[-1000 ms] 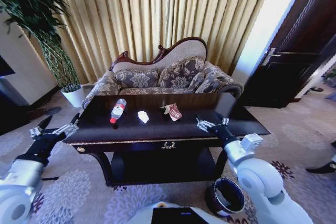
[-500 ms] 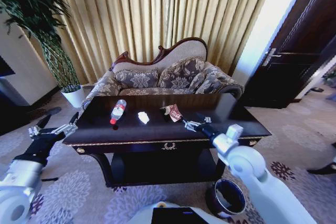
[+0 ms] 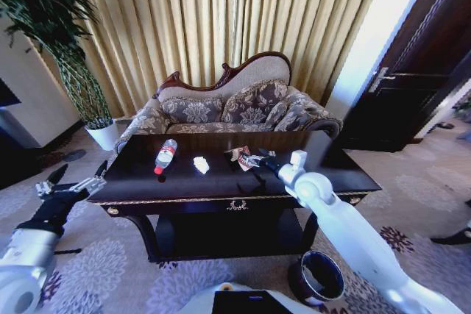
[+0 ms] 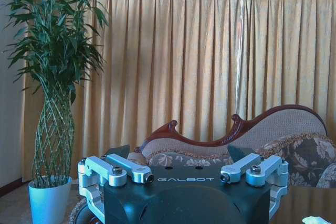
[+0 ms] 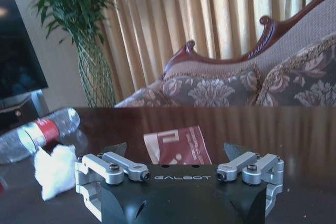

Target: Move to the front of the table and place the trash on the table into the trash bin.

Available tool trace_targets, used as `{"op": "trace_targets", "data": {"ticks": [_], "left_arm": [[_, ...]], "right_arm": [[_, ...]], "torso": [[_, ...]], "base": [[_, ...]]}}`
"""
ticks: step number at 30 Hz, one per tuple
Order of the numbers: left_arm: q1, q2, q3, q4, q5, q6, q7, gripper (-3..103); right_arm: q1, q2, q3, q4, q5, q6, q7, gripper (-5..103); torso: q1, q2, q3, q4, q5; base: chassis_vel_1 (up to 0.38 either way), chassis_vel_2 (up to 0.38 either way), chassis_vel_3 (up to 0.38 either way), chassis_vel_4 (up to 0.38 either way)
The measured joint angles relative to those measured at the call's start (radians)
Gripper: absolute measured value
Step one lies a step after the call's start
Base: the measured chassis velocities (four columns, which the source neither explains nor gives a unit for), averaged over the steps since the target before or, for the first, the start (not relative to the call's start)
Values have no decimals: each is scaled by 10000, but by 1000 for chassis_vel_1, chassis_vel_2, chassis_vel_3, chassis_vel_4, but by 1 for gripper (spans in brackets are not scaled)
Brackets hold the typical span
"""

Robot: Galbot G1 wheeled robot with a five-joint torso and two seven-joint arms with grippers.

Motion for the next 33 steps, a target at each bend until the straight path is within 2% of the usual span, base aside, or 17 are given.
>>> {"op": "trace_targets", "data": {"ticks": [13,33], "left_arm": [[-26,13,-5,0,6,-21,12,100],[-96,22,31,-1,6,-29,54,100]], "right_arm": [[619,277,-381,-1419,-331,-43,-121,100],[840,452,-433,-1665,-529,11,-221,100]], "torso": [[0,0,0,-1,0],[0,0,-1,-1,-1]], "base": [[0,0,0,0],[0,0,0,0]]}}
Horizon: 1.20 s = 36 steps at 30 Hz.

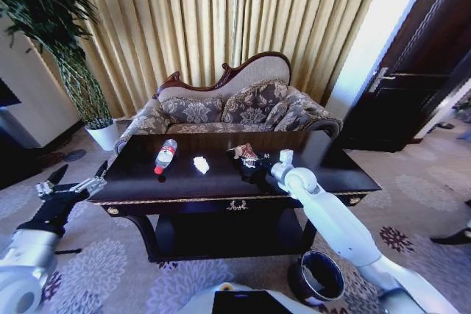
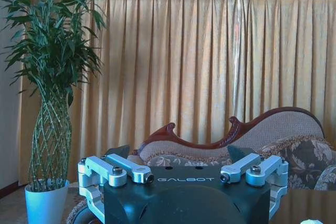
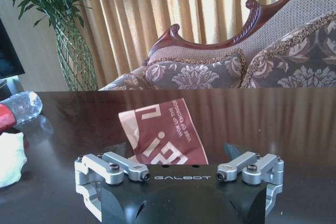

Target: Move to the front of the table and place the trash on the table into the trash bin.

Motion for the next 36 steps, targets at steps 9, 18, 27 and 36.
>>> {"op": "trace_targets", "data": {"ticks": [9,18,27,36], "left_arm": [[-6,0,-11,0,-3,-6,14,100],[-2,-5,-23,0,-5,-16,25,100],[-9,-39,-20,1,-6,-32,53,100],[-14,-36,-13,0,-5,-55,75,100]], "right_arm": [[117,58,-123,-67,-35,4,9,100],[163,119,-163,-71,-72,6,31,101],[145,92,-114,-74,-82,20,42,72],[-3,25,29,24,-96,33,47,39]], "torso": [[0,0,0,0,1],[-1,0,0,0,0],[0,0,0,0,0],[0,0,0,0,0]], "base": [[0,0,0,0],[0,0,0,0],[0,0,0,0],[0,0,0,0]]}}
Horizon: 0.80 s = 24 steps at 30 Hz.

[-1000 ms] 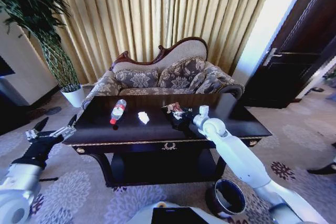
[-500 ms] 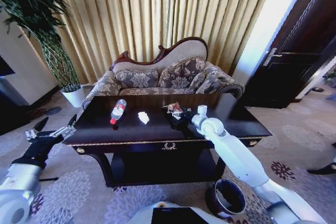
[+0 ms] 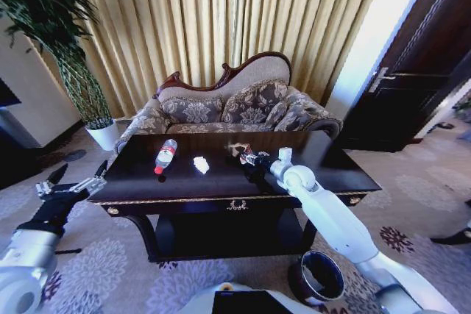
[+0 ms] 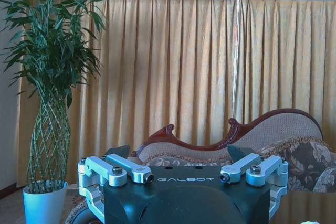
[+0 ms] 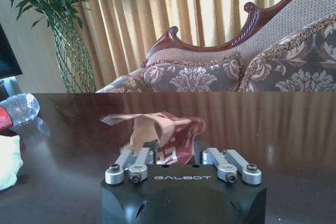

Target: Move to the front of the table and place the trash on the table into the trash bin.

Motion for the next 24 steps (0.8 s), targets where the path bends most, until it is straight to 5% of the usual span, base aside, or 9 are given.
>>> {"op": "trace_targets", "data": {"ticks": [5,10,24], "left_arm": [[-1,-26,15,0,5,-22,19,100],[15,-56,23,0,18,-49,45,100],[18,1,28,0,16,-167,21,100]], "right_arm": [[-132,-26,73,72,-6,12,4,13],[-276,-79,114,199,-10,23,7,1],[-708,-255,722,955,54,452,407,0]], "torso": [[0,0,0,0,1],[-1,0,0,1,0],[0,0,0,1,0]], "base": [[0,0,0,0],[0,0,0,0],[0,0,0,0]]}}
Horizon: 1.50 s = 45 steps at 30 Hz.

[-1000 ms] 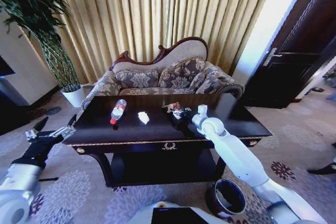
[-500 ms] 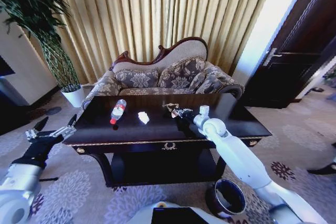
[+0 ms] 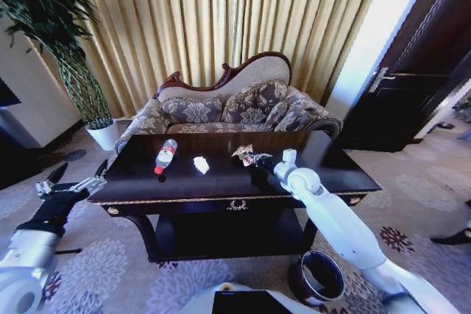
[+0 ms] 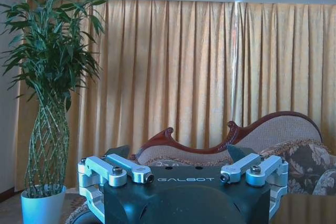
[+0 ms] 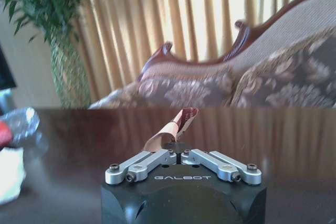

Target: Move to the front of the table and place the trash on the table into the trash bin.

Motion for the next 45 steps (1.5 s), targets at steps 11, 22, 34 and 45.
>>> {"op": "trace_targets", "data": {"ticks": [11,22,34,45], "left_arm": [[-83,8,-43,0,-138,0,-221,100],[-215,39,-13,0,-597,225,-548,100],[-261,285,55,0,-685,313,-555,100],[-240,254,35,0,-757,319,-498,100]], "right_arm": [[-1932,-204,2107,2490,-1453,670,770,0],[-4907,93,4300,4882,-2863,394,1860,0],[-6678,566,5505,6582,-2128,317,1730,0],[-6965,686,5449,6932,-2152,283,1781,0]], "torso": [[0,0,0,-1,0],[-1,0,-1,-2,1],[-2,0,0,0,-1],[1,0,0,0,-1]], "base": [[0,0,0,0],[0,0,0,0],[0,0,0,0],[49,-49,-49,50]]}}
